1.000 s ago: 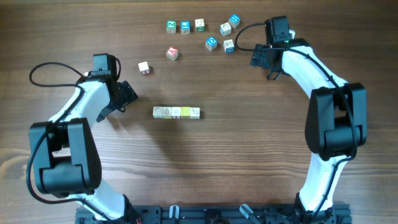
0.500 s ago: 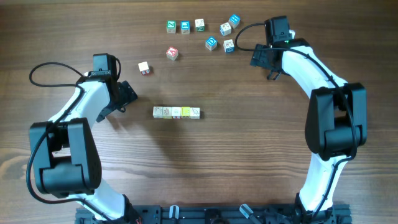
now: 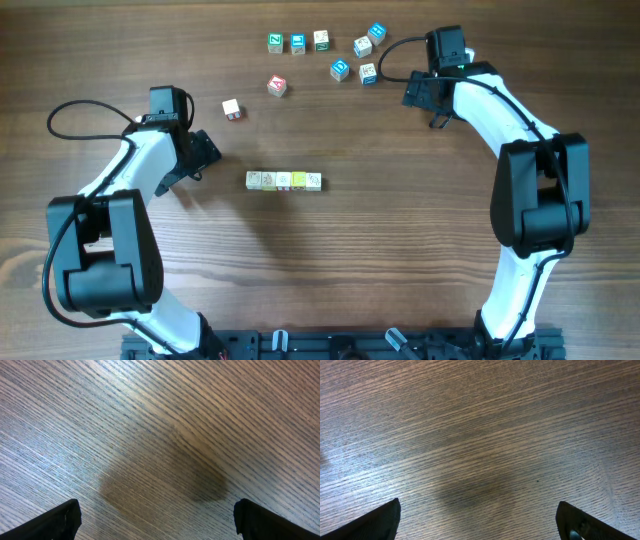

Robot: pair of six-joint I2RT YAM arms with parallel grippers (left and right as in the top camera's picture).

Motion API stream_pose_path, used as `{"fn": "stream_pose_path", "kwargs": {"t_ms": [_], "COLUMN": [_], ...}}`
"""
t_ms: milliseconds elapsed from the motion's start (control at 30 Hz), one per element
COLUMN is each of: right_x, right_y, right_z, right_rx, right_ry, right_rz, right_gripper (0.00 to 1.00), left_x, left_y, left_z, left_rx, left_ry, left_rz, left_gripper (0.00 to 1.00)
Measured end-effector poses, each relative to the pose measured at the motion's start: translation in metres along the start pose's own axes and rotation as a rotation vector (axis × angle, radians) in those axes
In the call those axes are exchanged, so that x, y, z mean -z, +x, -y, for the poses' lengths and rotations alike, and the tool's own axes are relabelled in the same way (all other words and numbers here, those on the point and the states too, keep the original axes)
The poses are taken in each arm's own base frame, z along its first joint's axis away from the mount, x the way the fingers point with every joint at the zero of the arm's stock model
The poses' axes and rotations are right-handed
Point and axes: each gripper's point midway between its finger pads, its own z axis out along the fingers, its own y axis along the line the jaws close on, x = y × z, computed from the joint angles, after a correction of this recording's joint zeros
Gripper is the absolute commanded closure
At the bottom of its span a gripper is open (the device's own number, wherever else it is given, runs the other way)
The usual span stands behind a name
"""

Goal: Form a horizontal line

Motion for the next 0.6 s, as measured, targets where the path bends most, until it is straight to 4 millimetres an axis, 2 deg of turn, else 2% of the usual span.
{"fn": "stream_pose_path", "kwargs": {"t_ms": [400, 500, 600], "right_x": [0.000, 0.000, 0.000], "right_y": [0.000, 0.000, 0.000], "right_z": [0.000, 0.000, 0.000], "right_rx": [0.000, 0.000, 0.000], "right_ry": [0.000, 0.000, -0.001], "right_rz": [0.000, 0.001, 0.001], "right_gripper": [0.00, 0.00, 0.00], "left_x": [0.005, 0.026, 0.074], "left_y": [-0.001, -0.006, -0.011], "left_z": [0.002, 0.011, 0.037], "left_rx": [-0.002, -0.014, -0.062], "left_ry": [0.008, 0.047, 0.142], "left_rz": [0.012, 0.066, 0.176], "left_gripper": [0.00, 0.00, 0.00]}}
